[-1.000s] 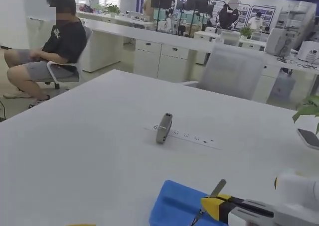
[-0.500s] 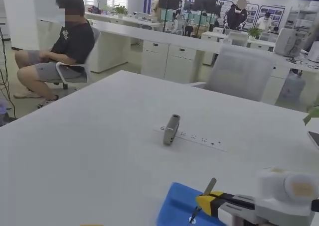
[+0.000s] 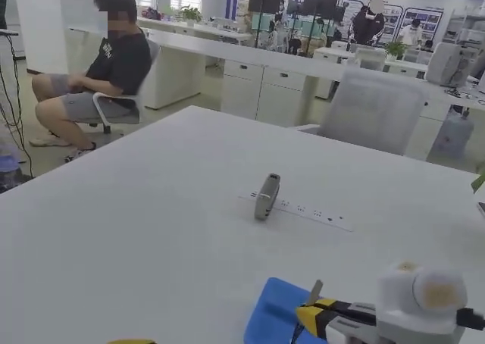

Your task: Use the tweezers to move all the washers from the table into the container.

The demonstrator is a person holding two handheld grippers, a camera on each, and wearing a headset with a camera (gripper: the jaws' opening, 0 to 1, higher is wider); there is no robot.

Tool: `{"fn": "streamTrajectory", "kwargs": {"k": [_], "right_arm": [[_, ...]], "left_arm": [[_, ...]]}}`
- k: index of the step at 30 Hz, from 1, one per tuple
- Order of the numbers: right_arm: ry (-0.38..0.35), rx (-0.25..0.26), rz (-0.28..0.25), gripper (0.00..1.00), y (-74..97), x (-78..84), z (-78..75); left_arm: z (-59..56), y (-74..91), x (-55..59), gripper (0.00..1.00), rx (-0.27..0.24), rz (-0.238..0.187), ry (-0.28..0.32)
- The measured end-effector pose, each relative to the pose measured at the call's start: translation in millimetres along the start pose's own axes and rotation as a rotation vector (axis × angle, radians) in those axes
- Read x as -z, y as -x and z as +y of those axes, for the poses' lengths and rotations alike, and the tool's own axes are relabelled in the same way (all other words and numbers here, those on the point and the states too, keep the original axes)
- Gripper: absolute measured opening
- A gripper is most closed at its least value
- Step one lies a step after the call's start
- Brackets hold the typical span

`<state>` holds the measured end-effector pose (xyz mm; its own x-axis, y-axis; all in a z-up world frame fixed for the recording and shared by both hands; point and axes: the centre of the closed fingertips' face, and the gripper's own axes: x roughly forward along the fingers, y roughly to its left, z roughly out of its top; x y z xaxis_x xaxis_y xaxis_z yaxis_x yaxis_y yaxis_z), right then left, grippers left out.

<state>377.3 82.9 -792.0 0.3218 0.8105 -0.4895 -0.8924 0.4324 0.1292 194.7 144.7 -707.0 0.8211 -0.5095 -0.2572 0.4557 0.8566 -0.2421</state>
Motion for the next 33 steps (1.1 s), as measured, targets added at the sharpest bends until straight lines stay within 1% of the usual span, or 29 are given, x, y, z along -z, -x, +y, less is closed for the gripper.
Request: {"fn": "streamTrajectory", "kwargs": {"k": [5, 7, 10, 14, 17, 21, 24, 26, 28, 32, 33], "right_arm": [[0.004, 0.003, -0.001, 0.03, 0.3, 0.9, -2.9], [0.009, 0.005, -0.012, 0.03, 4.0, -2.9, -0.7], [0.012, 0.003, -0.044, 0.03, 13.2, -12.6, 6.5], [0.014, -0.005, -0.080, 0.03, 26.2, -21.5, 15.0], [0.005, -0.012, -0.117, 0.03, 39.3, -29.6, 25.5], [-0.005, -0.025, -0.144, 0.03, 52.0, -33.9, 37.8], [-0.017, -0.036, -0.151, 0.03, 58.6, -31.3, 46.0], [-0.025, -0.045, -0.148, 0.03, 61.1, -26.7, 52.6], [-0.035, -0.053, -0.138, 0.03, 61.5, -18.8, 57.8], [-0.073, -0.068, -0.102, 0.03, 57.3, 3.5, 66.4], [-0.081, -0.069, -0.099, 0.03, 56.4, 6.9, 66.4]], "left_arm": [[-0.3, -0.8, 1.6, 0.74, -0.003, 0.011, -0.026], [-0.5, -1.1, 2.5, 0.73, -0.001, 0.015, -0.030], [-1.2, -2.0, 2.9, 0.73, 0.001, 0.017, -0.033], [-2.7, -3.6, 3.5, 0.73, 0.005, 0.019, -0.030], [-3.9, -4.9, 3.7, 0.73, 0.010, 0.022, -0.031], [-4.9, -6.4, 4.5, 0.73, 0.015, 0.031, -0.038], [-6.0, -7.3, 4.7, 0.73, 0.020, 0.036, -0.041], [-6.7, -8.0, 4.5, 0.73, 0.023, 0.036, -0.041], [-8.3, -9.2, 4.0, 0.73, 0.029, 0.037, -0.042], [-11.2, -11.8, 4.0, 0.72, 0.044, 0.046, -0.050], [-11.8, -12.2, 3.8, 0.72, 0.047, 0.047, -0.053]]}}
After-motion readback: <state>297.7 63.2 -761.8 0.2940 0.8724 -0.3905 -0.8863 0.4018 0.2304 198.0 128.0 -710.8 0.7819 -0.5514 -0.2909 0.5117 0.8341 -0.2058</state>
